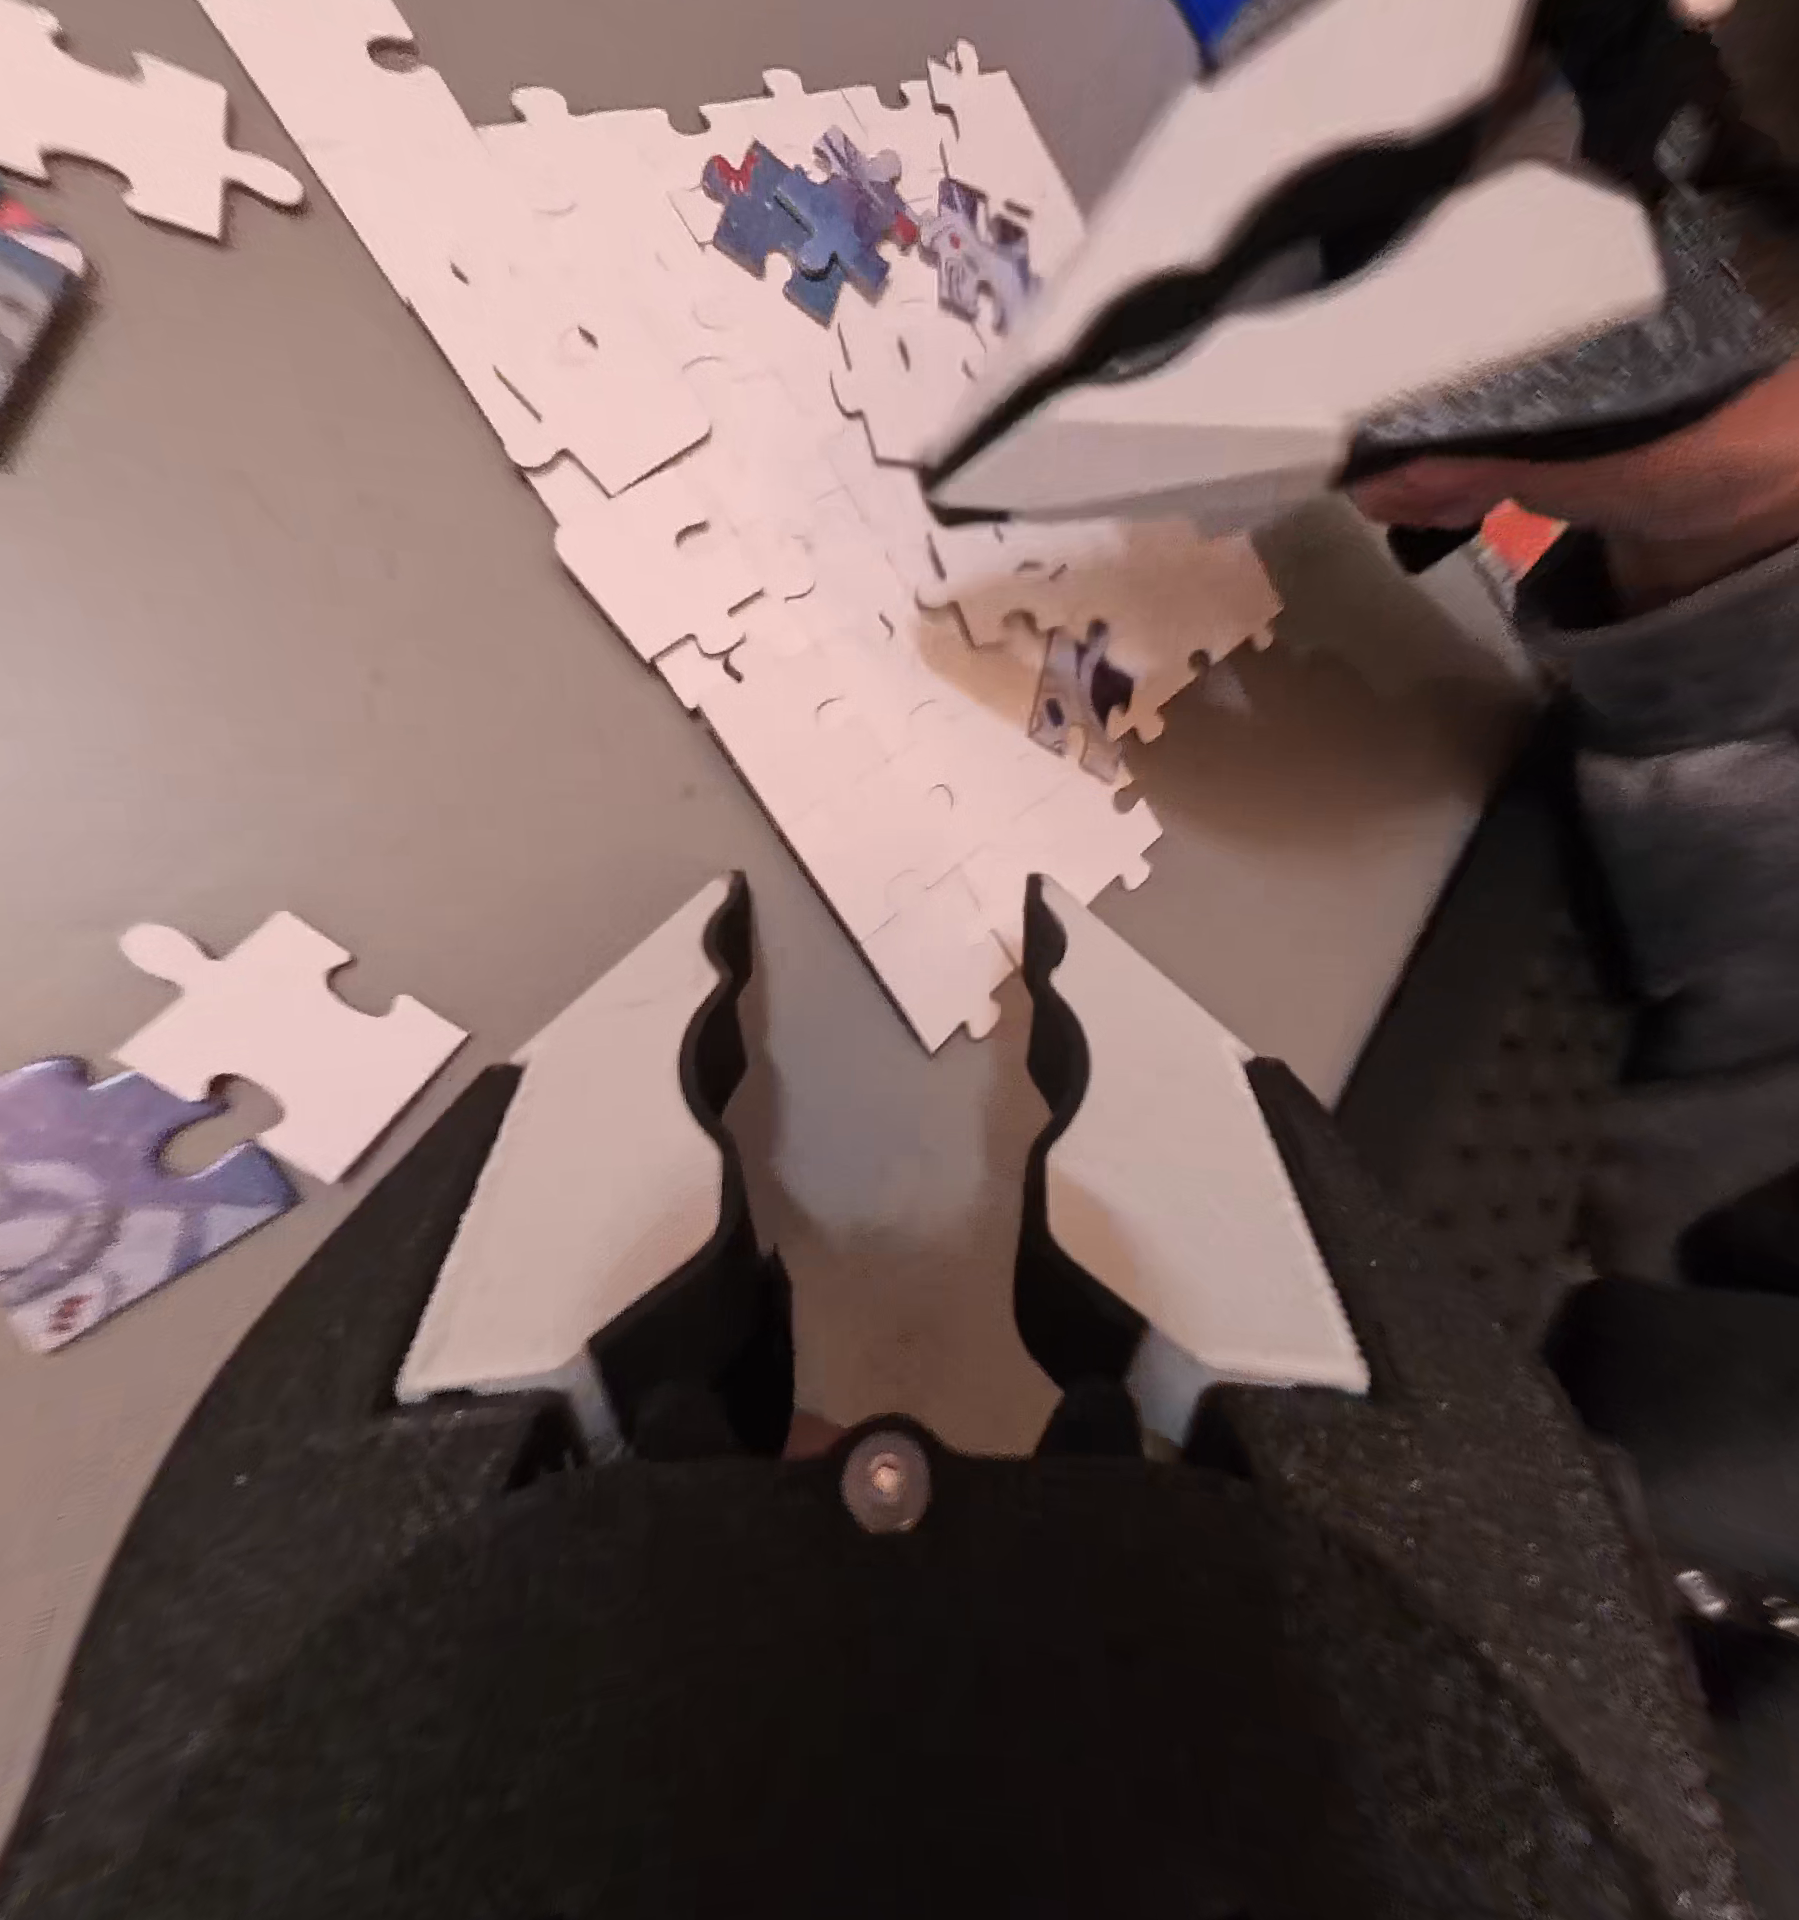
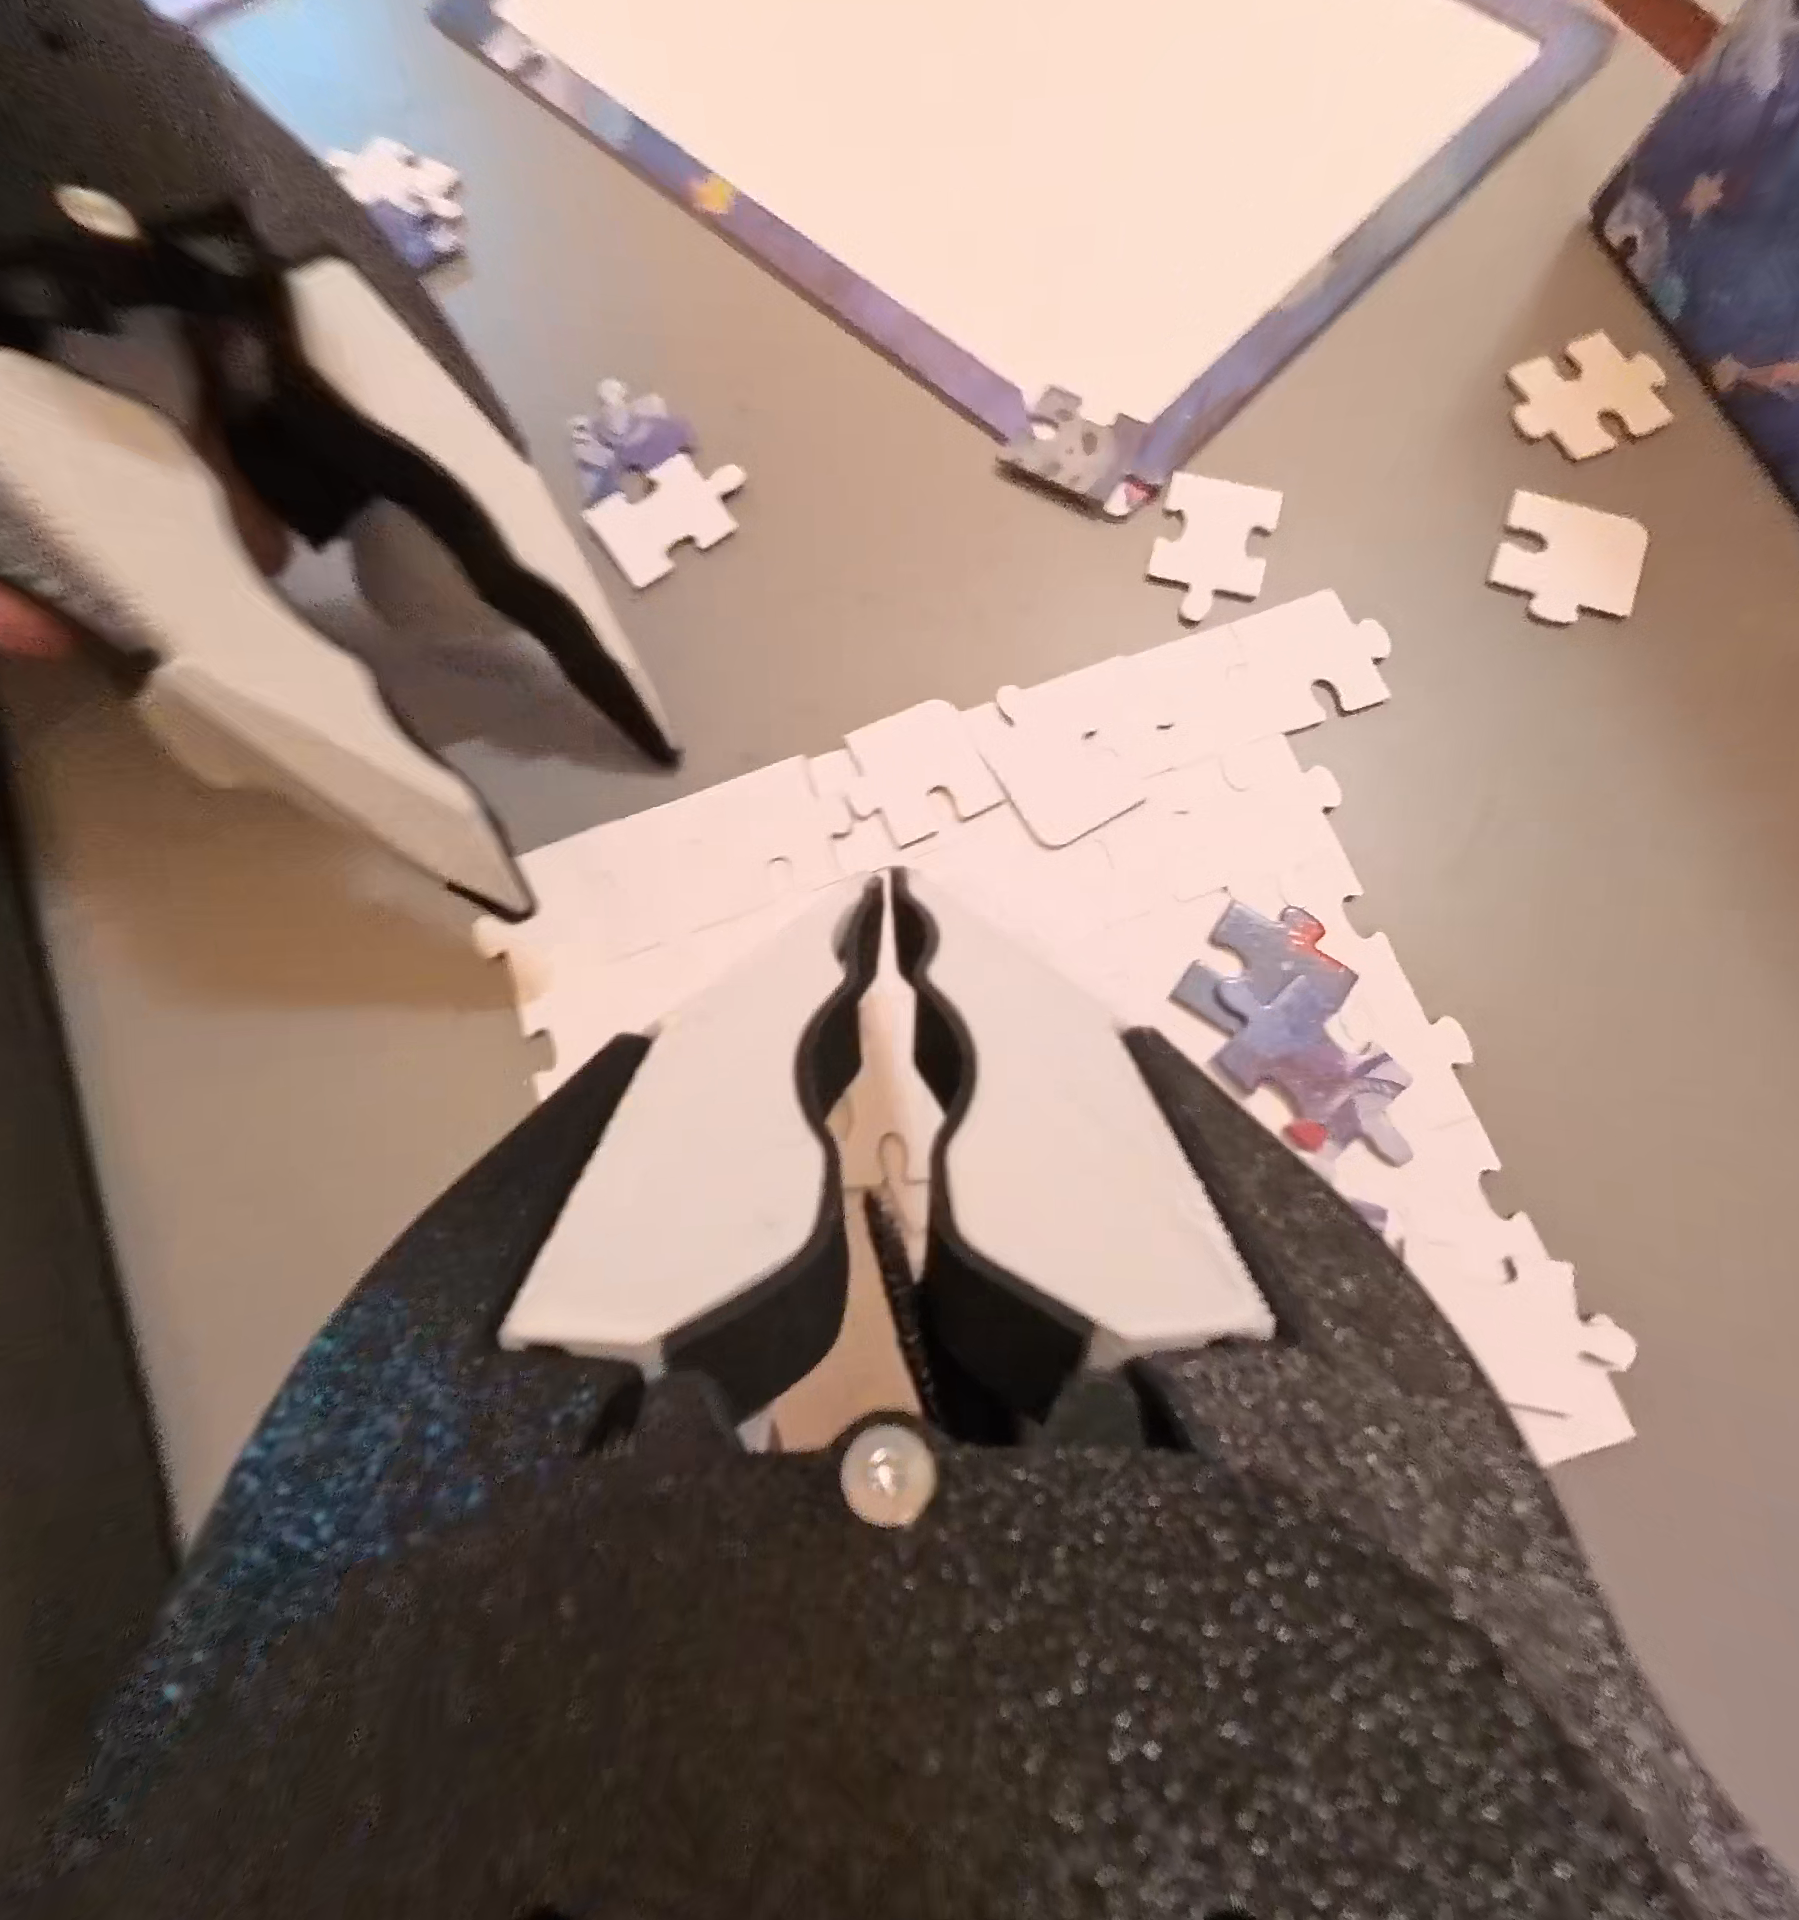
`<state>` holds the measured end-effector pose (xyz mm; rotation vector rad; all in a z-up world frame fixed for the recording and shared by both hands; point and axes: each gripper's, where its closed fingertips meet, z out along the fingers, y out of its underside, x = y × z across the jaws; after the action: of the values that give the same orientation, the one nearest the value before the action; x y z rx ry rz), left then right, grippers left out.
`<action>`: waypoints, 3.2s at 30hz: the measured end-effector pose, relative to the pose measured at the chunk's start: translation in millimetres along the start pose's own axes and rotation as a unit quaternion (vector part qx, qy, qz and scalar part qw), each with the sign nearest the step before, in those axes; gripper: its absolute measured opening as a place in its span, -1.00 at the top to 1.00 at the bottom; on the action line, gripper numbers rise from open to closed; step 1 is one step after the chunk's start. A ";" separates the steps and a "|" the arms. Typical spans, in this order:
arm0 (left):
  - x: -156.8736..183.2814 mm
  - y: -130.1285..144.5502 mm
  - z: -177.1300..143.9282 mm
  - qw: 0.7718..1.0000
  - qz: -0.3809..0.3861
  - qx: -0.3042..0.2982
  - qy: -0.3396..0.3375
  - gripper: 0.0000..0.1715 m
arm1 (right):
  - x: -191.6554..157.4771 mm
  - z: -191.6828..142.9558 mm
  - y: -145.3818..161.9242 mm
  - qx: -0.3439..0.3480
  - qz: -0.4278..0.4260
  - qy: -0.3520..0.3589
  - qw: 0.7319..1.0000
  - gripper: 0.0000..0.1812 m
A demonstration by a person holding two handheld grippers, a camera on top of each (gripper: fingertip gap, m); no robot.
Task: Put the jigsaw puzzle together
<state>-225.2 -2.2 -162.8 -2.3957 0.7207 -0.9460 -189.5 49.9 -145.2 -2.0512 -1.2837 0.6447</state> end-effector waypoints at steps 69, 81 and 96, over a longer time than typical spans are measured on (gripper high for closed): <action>4.0 4.7 -35.7 0.978 0.200 0.057 0.017 0.98 | 157.2 113.1 -100.0 0.007 0.072 0.113 0.991 0.84; 14.7 12.3 -33.8 0.975 0.211 0.041 0.049 0.98 | 115.6 53.4 -45.4 -0.074 0.079 0.117 0.987 1.00; 20.0 11.4 -37.2 0.974 0.208 0.049 0.069 0.98 | 71.6 65.0 -26.8 -0.089 0.065 0.039 0.993 1.00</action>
<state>-242.9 -31.4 -135.4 -1.9942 1.1442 -0.9451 -221.2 140.2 -175.6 -2.2982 -1.2075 0.5171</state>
